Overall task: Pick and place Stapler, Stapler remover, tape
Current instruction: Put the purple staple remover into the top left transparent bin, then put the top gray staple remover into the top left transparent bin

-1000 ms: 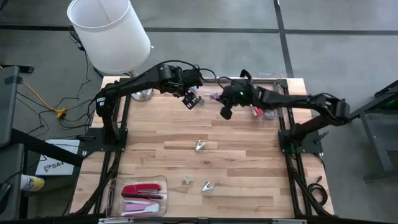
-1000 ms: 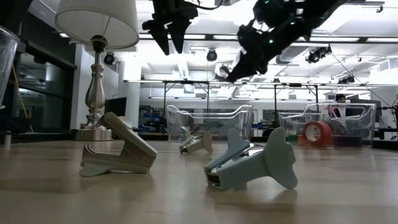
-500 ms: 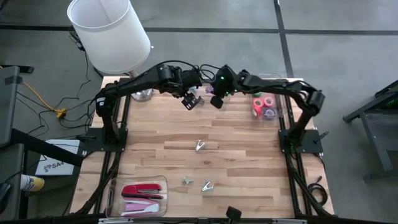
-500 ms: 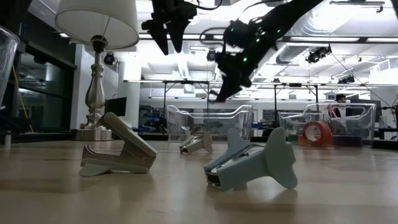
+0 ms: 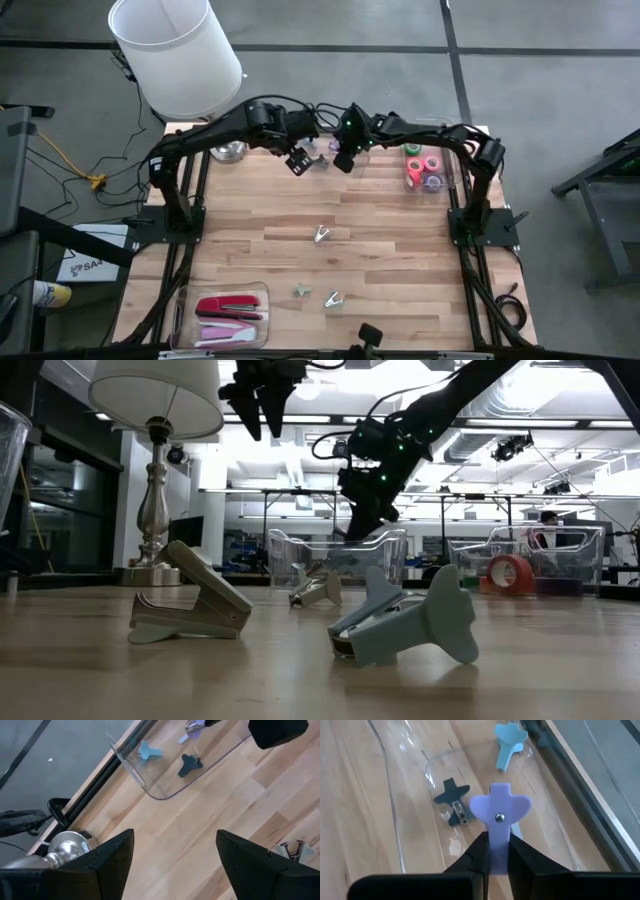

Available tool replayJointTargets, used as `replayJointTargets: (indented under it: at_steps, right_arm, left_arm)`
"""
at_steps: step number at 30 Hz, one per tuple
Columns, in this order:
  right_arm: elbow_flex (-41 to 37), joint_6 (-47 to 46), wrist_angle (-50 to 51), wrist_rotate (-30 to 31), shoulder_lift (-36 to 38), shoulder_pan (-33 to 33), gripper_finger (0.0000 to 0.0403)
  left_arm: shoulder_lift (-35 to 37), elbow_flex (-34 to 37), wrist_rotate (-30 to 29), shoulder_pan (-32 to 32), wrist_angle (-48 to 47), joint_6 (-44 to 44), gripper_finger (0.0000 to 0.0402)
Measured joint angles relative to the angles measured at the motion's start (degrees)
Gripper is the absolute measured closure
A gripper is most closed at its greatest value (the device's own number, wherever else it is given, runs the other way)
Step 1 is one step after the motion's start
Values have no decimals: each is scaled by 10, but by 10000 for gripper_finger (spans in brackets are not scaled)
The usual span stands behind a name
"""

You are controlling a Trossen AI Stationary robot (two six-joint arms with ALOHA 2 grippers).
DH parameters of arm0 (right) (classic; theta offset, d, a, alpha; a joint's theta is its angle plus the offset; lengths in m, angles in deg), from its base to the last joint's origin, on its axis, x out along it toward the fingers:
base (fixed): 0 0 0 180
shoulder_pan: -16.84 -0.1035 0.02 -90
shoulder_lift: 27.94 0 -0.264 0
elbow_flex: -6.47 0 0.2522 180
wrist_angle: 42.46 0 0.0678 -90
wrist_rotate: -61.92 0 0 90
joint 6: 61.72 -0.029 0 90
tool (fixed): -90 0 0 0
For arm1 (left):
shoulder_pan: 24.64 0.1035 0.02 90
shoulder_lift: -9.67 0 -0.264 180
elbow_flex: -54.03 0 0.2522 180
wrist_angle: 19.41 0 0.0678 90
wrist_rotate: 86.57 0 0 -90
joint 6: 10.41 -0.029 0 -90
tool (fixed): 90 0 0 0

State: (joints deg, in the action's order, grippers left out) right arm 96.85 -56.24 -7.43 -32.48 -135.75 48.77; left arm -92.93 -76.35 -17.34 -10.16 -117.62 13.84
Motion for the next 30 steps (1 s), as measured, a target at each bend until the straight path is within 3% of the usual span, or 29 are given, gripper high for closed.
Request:
replayJointTargets:
  at_steps: [17,30]
  right_arm:
    - [8,-25,40,-5,7,3,309]
    - [30,15,147,-38,144,7,295]
  left_arm:
    - [9,0,-10,0,-13,-6,124]
    - [9,7,10,-4,-11,6,124]
